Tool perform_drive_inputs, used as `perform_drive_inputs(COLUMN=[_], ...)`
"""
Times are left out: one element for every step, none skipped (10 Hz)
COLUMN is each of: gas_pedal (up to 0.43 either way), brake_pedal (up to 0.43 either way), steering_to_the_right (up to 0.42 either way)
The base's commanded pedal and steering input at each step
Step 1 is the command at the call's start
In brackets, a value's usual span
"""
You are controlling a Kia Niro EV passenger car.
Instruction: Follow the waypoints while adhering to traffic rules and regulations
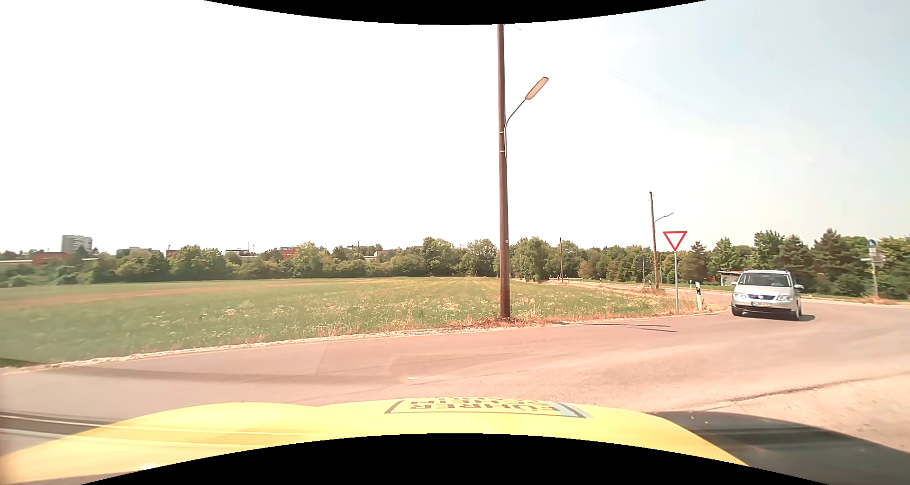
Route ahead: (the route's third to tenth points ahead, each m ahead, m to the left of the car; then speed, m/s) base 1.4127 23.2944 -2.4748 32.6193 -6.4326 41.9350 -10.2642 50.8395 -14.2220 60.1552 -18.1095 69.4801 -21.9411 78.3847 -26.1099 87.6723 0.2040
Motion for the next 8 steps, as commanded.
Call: perform_drive_inputs(gas_pedal=[0.0,0.0,0.0,0.0,0.0,0.0,0.0,0.0], brake_pedal=[0.207,0.213,0.213,0.232,0.232,0.232,0.232,0.238], steering_to_the_right=[0.674,0.673,0.672,0.672,0.672,0.671,0.671,0.671])
